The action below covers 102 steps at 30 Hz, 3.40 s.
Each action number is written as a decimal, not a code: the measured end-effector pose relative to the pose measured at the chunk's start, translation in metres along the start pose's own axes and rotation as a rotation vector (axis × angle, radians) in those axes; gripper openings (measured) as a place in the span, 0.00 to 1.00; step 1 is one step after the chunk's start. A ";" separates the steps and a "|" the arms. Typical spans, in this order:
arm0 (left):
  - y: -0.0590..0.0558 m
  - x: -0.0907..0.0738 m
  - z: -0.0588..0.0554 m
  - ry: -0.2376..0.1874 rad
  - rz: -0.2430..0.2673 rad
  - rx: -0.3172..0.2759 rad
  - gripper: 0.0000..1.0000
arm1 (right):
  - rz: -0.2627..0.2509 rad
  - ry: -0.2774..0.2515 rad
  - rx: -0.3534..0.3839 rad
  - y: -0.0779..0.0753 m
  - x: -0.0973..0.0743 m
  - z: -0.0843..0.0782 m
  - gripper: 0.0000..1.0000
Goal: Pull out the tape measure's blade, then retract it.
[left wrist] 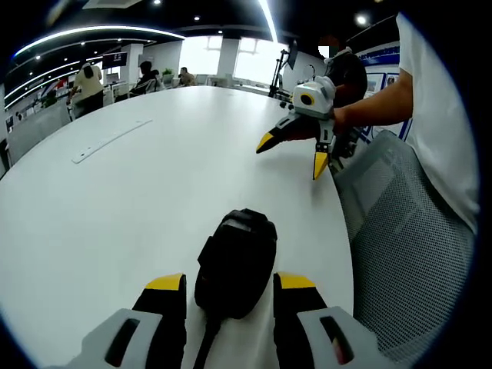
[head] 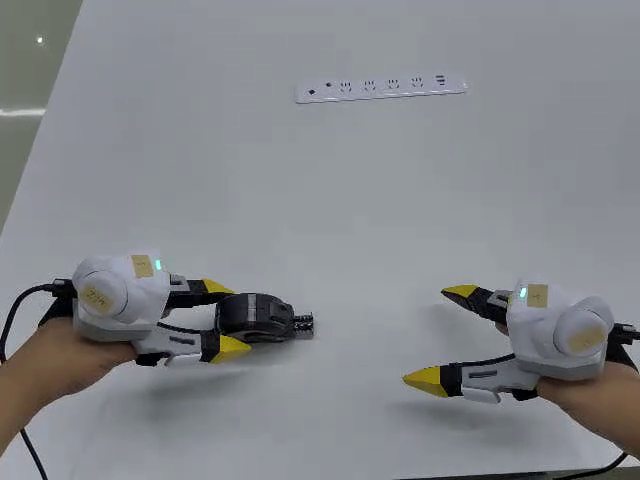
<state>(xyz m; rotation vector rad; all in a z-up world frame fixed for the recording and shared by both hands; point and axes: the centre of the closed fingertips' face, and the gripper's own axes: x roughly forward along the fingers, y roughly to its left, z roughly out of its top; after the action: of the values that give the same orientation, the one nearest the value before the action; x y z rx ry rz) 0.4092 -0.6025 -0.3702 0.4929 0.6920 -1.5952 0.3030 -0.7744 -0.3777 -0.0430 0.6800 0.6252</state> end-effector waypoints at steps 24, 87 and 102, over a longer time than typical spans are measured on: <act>-0.001 0.002 0.001 0.042 -0.012 0.052 0.32 | 0.020 -0.013 -0.017 0.003 0.007 0.005 0.74; 0.002 0.004 -0.005 0.134 -0.006 0.121 0.31 | 0.262 -0.081 -0.250 0.043 0.111 0.054 0.35; 0.002 0.004 -0.005 0.138 -0.011 0.121 0.31 | 0.286 -0.088 -0.284 0.049 0.125 0.057 0.27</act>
<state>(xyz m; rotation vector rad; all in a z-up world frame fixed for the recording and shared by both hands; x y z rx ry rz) 0.4099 -0.6015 -0.3767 0.6941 0.7050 -1.6309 0.3832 -0.6552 -0.4001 -0.1828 0.5119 0.9908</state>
